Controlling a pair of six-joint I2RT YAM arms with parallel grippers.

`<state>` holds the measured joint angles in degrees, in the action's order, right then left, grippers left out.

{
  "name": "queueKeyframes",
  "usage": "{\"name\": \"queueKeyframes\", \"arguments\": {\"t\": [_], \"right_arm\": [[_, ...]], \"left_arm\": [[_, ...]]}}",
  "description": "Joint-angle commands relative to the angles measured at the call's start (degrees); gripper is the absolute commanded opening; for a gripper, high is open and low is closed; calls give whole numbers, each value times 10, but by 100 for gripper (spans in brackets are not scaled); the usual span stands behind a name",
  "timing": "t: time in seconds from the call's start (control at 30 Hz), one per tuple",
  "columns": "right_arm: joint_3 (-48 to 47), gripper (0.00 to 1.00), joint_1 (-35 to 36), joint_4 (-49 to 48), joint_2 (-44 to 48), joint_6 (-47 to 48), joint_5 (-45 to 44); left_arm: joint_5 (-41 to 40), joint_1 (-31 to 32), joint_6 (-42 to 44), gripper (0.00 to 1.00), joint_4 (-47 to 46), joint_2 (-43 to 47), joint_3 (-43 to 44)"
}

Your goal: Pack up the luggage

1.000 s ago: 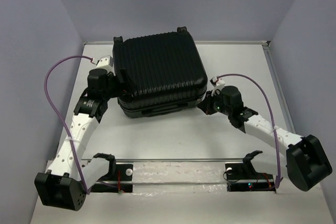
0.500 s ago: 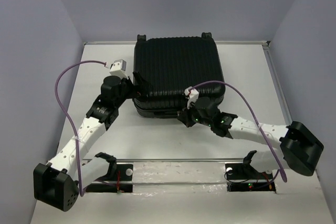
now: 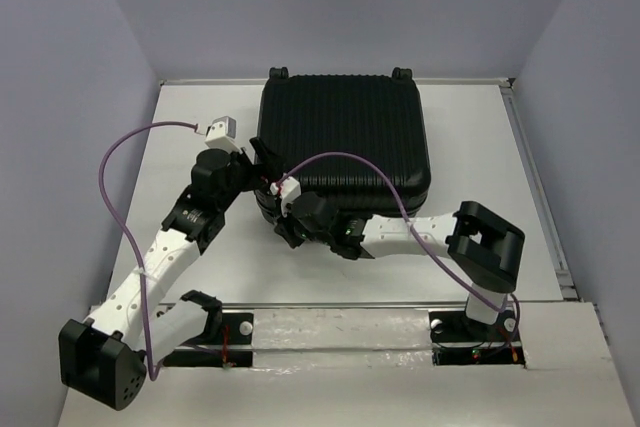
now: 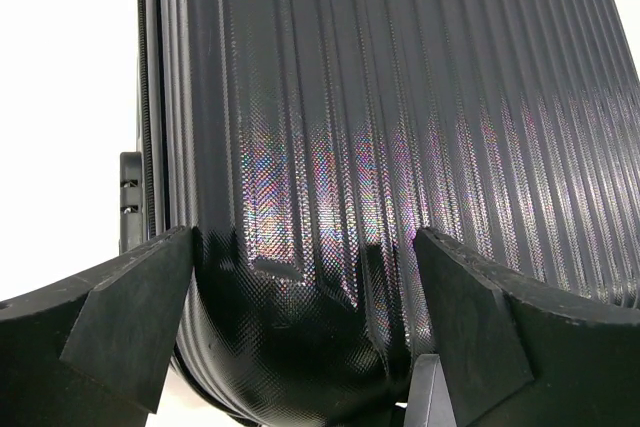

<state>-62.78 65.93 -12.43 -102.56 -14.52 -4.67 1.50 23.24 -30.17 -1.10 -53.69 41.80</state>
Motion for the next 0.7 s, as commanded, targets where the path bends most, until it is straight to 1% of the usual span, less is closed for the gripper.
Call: {"name": "queueKeyframes", "arguments": {"t": [0.0, 0.03, 0.07, 0.1, 0.13, 0.17, 0.2, 0.23, 0.27, 0.3, 0.33, 0.4, 0.43, 0.47, 0.53, 0.6, 0.63, 0.67], "right_arm": [[7, 7, 43, -43, 24, -2, 79], [40, 7, 43, -41, 40, -2, 64], [57, 7, 43, -33, 80, -1, 54], [76, 10, 43, -30, 102, -4, 24], [114, 21, 43, -23, 125, -9, 5], [130, 51, 43, 0, 175, -18, -14], [143, 63, 43, 20, 202, -23, -31], [154, 73, 43, 41, 229, -29, -71], [165, 81, 43, 64, 255, -36, -90], [177, 90, 43, 111, 308, -44, -106], [180, 92, 32, 161, 333, -50, -125], [181, 94, 20, 189, 383, -61, -131], [180, 94, 4, 199, 427, -63, -136], [179, 95, -5, 222, 444, -65, -142], [165, 95, -31, 239, 483, -66, -182], [149, 96, -110, 265, 496, -56, -194], [121, 98, -144, 271, 500, -52, -176], [108, 100, -178, 272, 503, -45, -166]], "left_arm": [[124, 41, -37, 99, -1, 5, 31], [95, 40, -35, 99, 5, 2, 44], [80, 40, -32, 99, 9, 0, 51], [52, 39, -32, 99, 10, -2, 68], [40, 37, -32, 99, 10, -3, 78], [12, 36, -31, 99, 27, -4, 90], [-6, 35, -27, 99, 33, -9, 103], [-27, 33, -17, 99, 39, -18, 131], [-43, 31, -10, 99, 43, -26, 145], [-62, 25, -4, 99, 50, -32, 158], [-63, 20, 4, 99, 51, -47, 179], [-67, -3, 9, 99, 50, -72, 196], [-65, -13, 13, 99, 49, -80, 213], [-62, -23, 14, 99, 46, -91, 222], [-54, -61, 18, 99, 42, -124, 253], [-44, -84, 26, 99, 51, -175, 285], [-37, -98, 29, 99, 56, -192, 319], [-33, -100, 36, 99, 60, -211, 335]]}}
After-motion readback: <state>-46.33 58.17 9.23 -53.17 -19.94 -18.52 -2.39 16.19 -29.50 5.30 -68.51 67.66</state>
